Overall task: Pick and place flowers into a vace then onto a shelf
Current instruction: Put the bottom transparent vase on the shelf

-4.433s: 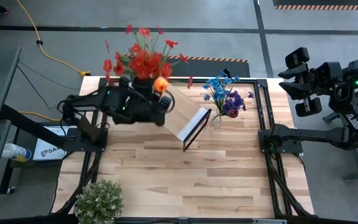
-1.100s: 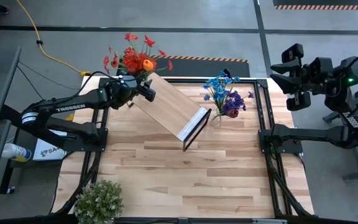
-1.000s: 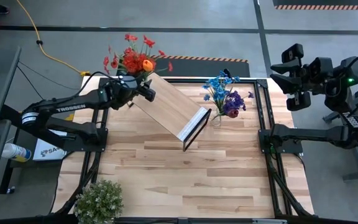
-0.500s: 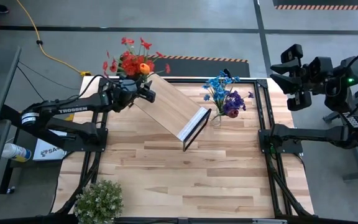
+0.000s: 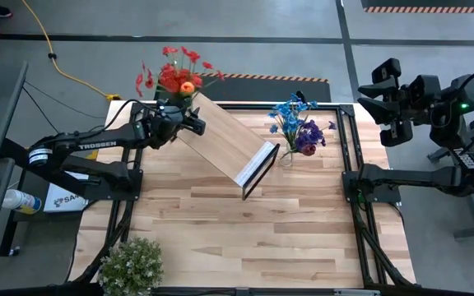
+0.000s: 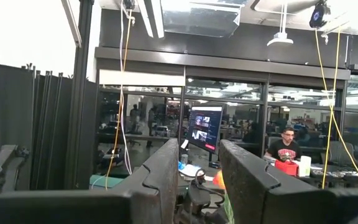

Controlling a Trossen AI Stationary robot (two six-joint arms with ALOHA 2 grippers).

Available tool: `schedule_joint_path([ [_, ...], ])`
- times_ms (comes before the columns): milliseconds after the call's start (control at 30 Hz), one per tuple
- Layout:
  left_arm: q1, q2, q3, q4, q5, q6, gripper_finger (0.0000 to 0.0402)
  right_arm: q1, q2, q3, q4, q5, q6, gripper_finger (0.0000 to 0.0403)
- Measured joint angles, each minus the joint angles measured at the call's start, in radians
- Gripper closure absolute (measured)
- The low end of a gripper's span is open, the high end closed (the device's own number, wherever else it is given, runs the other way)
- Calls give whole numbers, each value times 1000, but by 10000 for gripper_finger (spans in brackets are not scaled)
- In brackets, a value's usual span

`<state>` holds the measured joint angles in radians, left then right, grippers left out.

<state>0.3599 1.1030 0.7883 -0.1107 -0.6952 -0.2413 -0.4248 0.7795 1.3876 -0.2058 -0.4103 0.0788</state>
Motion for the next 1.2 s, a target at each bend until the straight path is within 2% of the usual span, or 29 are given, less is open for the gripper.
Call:
schedule_joint_path([
  [200,0,0,0,3,5,0,177,0,0,0,0,0,0,292],
  [900,0,-1,2,-12,1,27,162,0,0,0,0,0,0,292],
  [1200,0,-1,2,-12,2,24,129,0,0,0,0,0,0,292],
])
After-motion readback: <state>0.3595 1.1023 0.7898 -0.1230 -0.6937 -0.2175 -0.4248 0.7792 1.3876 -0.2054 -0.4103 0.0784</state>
